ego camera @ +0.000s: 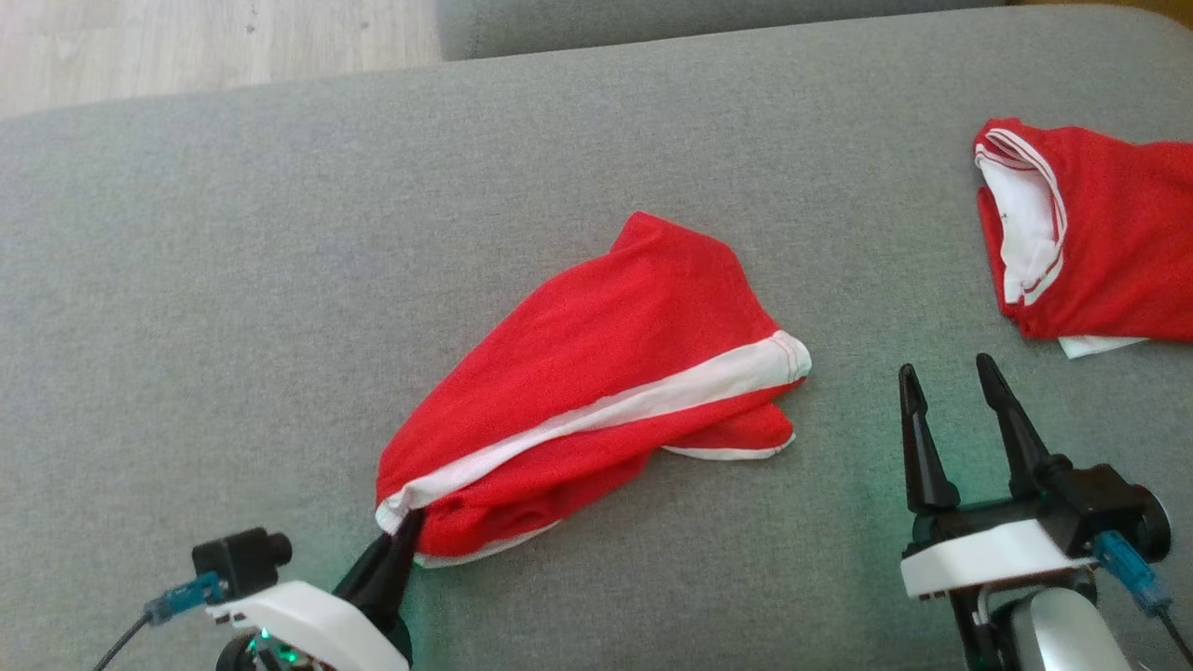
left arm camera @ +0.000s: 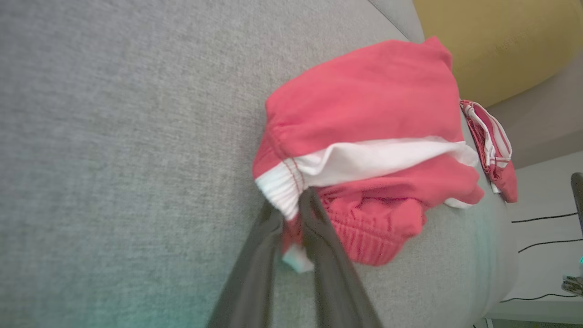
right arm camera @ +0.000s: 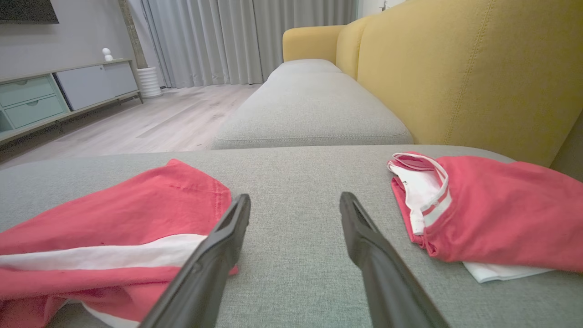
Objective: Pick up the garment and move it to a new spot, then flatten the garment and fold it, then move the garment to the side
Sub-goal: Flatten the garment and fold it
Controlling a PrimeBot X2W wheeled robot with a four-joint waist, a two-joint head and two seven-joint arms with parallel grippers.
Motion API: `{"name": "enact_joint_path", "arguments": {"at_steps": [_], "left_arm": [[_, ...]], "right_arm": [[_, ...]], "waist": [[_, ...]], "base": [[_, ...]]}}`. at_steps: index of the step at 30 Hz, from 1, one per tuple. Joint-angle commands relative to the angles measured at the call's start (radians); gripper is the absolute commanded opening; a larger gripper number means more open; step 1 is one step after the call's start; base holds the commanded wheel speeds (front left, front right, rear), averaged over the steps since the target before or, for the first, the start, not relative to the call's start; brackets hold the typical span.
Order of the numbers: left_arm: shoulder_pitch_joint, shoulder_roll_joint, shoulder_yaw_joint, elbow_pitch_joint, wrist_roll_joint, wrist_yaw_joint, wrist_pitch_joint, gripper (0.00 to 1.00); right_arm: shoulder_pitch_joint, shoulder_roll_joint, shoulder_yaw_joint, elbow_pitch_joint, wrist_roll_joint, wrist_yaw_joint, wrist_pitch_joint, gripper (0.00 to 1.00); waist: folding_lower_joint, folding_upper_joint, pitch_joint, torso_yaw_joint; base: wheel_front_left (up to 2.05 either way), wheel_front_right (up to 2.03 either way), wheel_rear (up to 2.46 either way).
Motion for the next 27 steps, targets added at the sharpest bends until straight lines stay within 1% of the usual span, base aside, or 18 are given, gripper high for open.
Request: {"name": "enact_joint_path", "arguments": {"at_steps": [1,5,7,9,11,15,16,17,19,22,27], "left_arm": [[-0.033,0.009,0.047,-0.012,-0.007,-0.004,-0.015,1.00],[0.000,0.011,0.078,-0.025,-0.055,-0.022,-0.033,1.00],[0.032,0.022,0.103,-0.057,-0.093,-0.034,-0.041,1.00],[0.066,0.040,0.135,-0.095,-0.124,-0.037,-0.056,1.00],[0.096,0.056,0.174,-0.124,-0.149,-0.022,-0.081,1.00],[0.125,0.067,0.233,-0.155,-0.175,0.031,-0.120,1.00],[0.125,0.067,0.233,-0.155,-0.175,0.031,-0.120,1.00],[0.125,0.066,0.235,-0.158,-0.176,0.041,-0.120,1.00],[0.122,0.051,0.231,-0.159,-0.191,0.052,-0.109,1.00],[0.103,0.022,0.221,-0.149,-0.216,0.057,-0.087,1.00],[0.055,-0.004,0.186,-0.097,-0.204,0.063,-0.055,1.00]], "right_arm": [[-0.006,-0.005,0.022,-0.026,-0.008,0.007,-0.009,1.00],[0.005,-0.005,0.023,-0.020,-0.011,0.007,-0.009,1.00],[0.013,-0.005,0.024,-0.019,-0.010,0.007,-0.009,1.00],[0.020,-0.005,0.024,-0.019,-0.008,0.007,-0.009,1.00],[0.026,-0.005,0.025,-0.019,-0.007,0.007,-0.009,1.00],[0.032,-0.005,0.025,-0.022,-0.002,0.007,-0.009,1.00],[0.032,-0.005,0.025,-0.022,-0.002,0.007,-0.009,1.00],[0.033,-0.005,0.028,-0.023,-0.002,0.007,-0.009,1.00],[0.031,-0.005,0.033,-0.022,0.000,0.007,-0.009,1.00],[0.025,-0.005,0.038,-0.023,0.006,0.007,-0.009,1.00],[0.016,-0.005,0.042,-0.023,0.013,0.007,-0.009,1.00]], "waist": [[0.0000,0.0000,-0.006,0.002],[0.0000,0.0000,-0.028,-0.002],[0.0000,0.0000,-0.040,-0.008],[0.0000,0.0000,-0.049,-0.014],[0.0000,0.0000,-0.057,-0.020],[0.0000,0.0000,-0.063,-0.028],[0.0000,0.0000,-0.063,-0.028],[0.0000,0.0000,-0.062,-0.030],[0.0000,0.0000,-0.059,-0.036],[0.0000,0.0000,-0.052,-0.044],[0.0000,0.0000,-0.037,-0.061]], "base": [[0.00,0.00,0.00],[0.00,0.00,0.00],[0.00,0.00,0.00],[0.00,0.00,0.00],[0.00,0.00,0.00],[0.00,0.00,0.00],[0.00,0.00,0.00],[0.00,0.00,0.00],[0.00,0.00,0.00],[0.00,0.00,0.00],[0.00,0.00,0.00]]}}
